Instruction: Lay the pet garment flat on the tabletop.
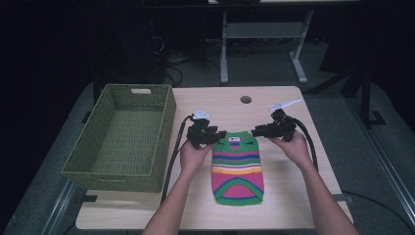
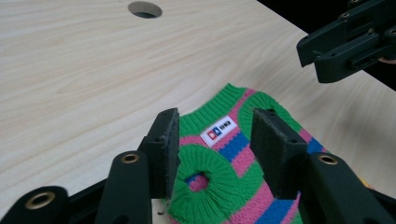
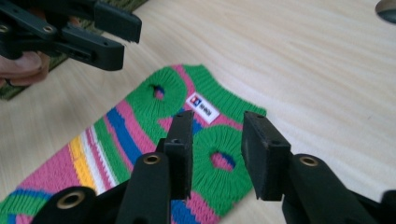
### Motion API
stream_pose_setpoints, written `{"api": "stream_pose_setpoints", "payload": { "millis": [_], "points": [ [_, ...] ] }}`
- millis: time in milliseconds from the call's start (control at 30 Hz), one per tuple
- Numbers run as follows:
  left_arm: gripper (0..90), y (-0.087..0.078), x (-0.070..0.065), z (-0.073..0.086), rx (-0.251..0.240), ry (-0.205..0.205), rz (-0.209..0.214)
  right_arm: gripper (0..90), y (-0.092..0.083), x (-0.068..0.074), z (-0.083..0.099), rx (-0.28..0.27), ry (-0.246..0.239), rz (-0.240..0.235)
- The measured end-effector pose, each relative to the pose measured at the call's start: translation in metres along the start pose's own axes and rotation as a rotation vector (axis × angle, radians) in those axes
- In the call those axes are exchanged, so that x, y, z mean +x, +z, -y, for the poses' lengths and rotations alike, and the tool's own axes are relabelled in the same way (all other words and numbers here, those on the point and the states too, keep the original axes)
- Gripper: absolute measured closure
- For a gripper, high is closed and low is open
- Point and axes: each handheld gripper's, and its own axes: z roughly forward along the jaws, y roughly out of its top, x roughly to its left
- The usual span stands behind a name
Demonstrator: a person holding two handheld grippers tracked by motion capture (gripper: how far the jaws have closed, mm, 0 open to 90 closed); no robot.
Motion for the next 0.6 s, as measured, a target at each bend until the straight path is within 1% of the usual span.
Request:
{"api": "stream_pose_setpoints", "payload": {
  "millis": [33,67,100,133,200,267,300,333,400,467,533,600],
  "points": [
    [50.7,-0.001,-0.001,0.001,0.005,-0.002,0.006,61.3,0.0,0.001,0.002,0.008,0.001,0.0],
    [52.3,-0.002,-0.002,0.001,0.017,-0.011,0.035,59.4,0.0,0.003,0.003,0.019,-0.002,0.002],
    [55.6,-0.003,-0.003,0.003,0.032,-0.017,0.053,58.8,-0.001,0.005,0.005,0.028,-0.008,0.002],
    [56.1,-0.004,-0.004,0.005,0.043,-0.008,0.053,58.4,-0.002,0.008,0.008,0.036,-0.026,0.008],
    [56.1,-0.006,-0.006,0.009,0.061,0.011,0.045,58.0,-0.003,0.012,0.011,0.055,-0.047,0.012],
    [56.7,-0.007,-0.008,0.014,0.07,0.004,0.06,58.5,-0.004,0.017,0.014,0.074,-0.056,0.004],
    [56.7,-0.008,-0.009,0.016,0.075,0.007,0.06,58.9,-0.005,0.018,0.017,0.073,-0.068,0.004],
    [57.2,-0.009,-0.012,0.017,0.079,0.016,0.062,59.2,-0.006,0.021,0.02,0.074,-0.068,-0.003],
    [60.6,-0.012,-0.017,0.02,0.089,0.041,0.07,60.4,-0.006,0.025,0.026,0.09,-0.082,-0.002],
    [67.8,-0.015,-0.022,0.023,0.102,0.053,0.103,64.2,-0.007,0.028,0.032,0.095,-0.093,-0.013],
    [68.7,-0.017,-0.025,0.027,0.122,0.066,0.107,65.9,-0.008,0.033,0.039,0.106,-0.102,-0.019],
    [69.6,-0.02,-0.029,0.032,0.129,0.075,0.112,67.9,-0.01,0.037,0.045,0.111,-0.109,-0.03]
  ]
}}
